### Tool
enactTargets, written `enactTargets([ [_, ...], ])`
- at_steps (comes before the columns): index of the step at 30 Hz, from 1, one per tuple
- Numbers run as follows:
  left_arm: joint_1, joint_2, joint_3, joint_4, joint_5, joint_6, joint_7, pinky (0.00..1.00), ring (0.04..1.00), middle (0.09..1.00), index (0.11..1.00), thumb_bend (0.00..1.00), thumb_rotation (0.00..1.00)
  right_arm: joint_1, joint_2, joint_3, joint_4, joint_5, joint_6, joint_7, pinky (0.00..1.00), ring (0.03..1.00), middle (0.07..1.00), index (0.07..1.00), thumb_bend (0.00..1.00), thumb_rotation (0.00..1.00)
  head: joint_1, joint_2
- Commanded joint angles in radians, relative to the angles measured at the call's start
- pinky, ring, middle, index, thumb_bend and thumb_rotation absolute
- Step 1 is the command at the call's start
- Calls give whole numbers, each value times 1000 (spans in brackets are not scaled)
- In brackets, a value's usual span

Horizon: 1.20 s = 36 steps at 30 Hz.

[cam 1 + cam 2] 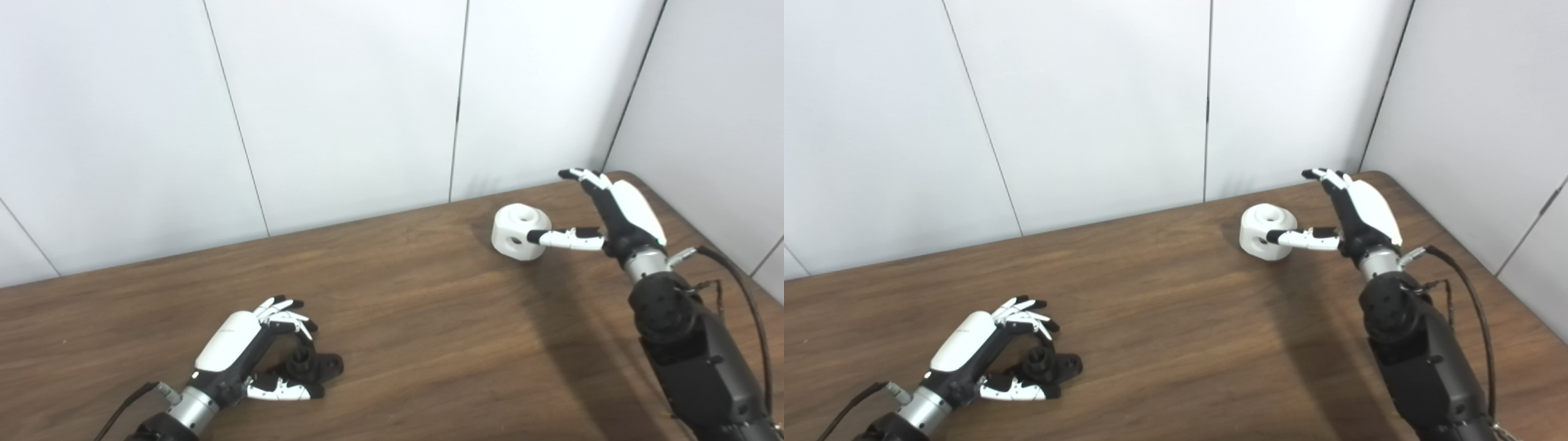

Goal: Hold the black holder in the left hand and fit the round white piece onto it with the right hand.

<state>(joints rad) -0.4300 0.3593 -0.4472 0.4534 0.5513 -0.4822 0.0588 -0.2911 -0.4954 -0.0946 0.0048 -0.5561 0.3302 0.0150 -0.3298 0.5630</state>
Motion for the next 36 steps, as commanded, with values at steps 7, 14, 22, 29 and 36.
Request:
enactTargets([
  [7,41,2,12,28,15,15,-16,978,904,713,482,522,48,-88,-19,33,44,-32,-12,-62,843,1000,955,822,847,456,5,1],
  [14,41,7,6,27,9,13,-4,984,903,711,482,522,49,-98,-24,57,71,-46,2,-67,882,1000,952,812,852,453,5,-2],
  [22,43,11,4,20,3,13,-6,979,902,710,482,522,49,-111,-30,71,106,-39,1,-66,851,1000,957,797,844,424,6,1],
  [29,47,14,7,8,1,13,-4,976,896,705,482,522,48,-122,-34,81,127,-43,8,-64,886,1000,960,795,860,431,8,3],
  [36,51,17,3,2,0,13,-7,964,894,704,482,522,49,-133,-38,93,169,-53,1,-82,878,1000,962,796,859,430,9,2],
])
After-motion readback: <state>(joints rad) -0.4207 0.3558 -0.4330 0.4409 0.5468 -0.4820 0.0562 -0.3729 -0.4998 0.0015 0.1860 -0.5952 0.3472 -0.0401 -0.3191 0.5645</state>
